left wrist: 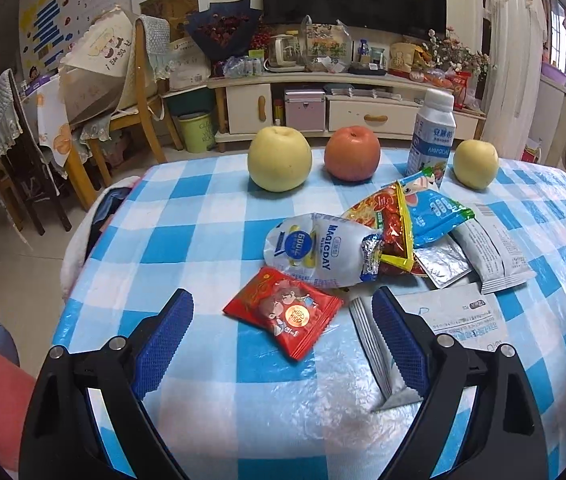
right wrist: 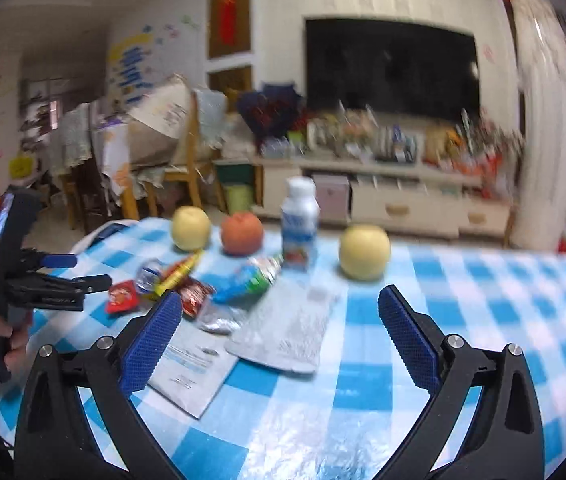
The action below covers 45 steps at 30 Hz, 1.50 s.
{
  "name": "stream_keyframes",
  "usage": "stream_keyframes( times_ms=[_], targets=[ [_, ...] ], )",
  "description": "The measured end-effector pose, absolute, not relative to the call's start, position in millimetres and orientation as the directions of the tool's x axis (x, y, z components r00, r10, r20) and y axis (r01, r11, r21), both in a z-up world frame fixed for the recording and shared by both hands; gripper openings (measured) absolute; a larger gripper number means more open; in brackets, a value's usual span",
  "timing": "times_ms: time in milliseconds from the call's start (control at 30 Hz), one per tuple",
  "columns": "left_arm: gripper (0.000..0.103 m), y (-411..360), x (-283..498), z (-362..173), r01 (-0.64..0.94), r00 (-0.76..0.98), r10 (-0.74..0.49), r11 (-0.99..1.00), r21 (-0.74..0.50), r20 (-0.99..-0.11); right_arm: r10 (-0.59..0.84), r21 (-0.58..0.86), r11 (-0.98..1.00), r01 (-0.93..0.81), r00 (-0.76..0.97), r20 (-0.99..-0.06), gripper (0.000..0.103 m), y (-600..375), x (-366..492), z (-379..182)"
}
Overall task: Collect trash
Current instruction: 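Move both grippers back over the table toward the remaining wrappers, then grasp the red wedding-candy packet with the left gripper while the right grasps the white printed bag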
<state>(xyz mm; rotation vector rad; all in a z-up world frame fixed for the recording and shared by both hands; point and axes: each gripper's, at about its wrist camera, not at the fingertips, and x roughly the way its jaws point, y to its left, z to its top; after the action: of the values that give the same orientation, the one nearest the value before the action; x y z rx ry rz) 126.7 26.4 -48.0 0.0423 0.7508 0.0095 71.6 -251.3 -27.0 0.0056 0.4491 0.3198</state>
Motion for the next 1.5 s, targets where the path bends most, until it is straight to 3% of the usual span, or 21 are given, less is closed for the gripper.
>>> stream_keyframes(
  times_ms=[367, 900, 967, 1000, 1067, 1500],
  targets=[
    [0.090, 28, 156, -73, 0.005, 0.679, 0.015, 1.000, 0.025, -0.734, 0.229, 0.104, 0.971, -0.215, 0.716, -0.660, 0.099, -221, 148, -63],
    [0.090, 29, 180, -96, 0.008, 0.608, -0.021, 1.000, -0.020, -0.794, 0.303, 0.179, 0.951, -0.250, 0.654, -0.693, 0.099, -210, 158, -73],
    [0.080, 30, 184, -97, 0.003, 0.606, -0.014, 1.000, -0.015, -0.795, 0.304, 0.177, 0.951, -0.255, 0.647, -0.699, 0.099, -210, 158, -75],
    [0.065, 30, 184, -97, 0.001, 0.604, -0.008, 1.000, -0.009, -0.797, 0.304, 0.178, 0.950, -0.255, 0.644, -0.702, 0.099, -211, 159, -76],
    [0.050, 31, 182, -97, -0.005, 0.605, -0.002, 1.000, -0.007, -0.797, 0.305, 0.181, 0.950, -0.254, 0.641, -0.705, 0.099, -212, 160, -77],
    [0.049, 42, 172, -93, -0.039, 0.602, 0.018, 0.999, -0.006, -0.798, 0.282, 0.155, 0.955, -0.252, 0.614, -0.737, 0.099, -207, 182, -89]
  ],
)
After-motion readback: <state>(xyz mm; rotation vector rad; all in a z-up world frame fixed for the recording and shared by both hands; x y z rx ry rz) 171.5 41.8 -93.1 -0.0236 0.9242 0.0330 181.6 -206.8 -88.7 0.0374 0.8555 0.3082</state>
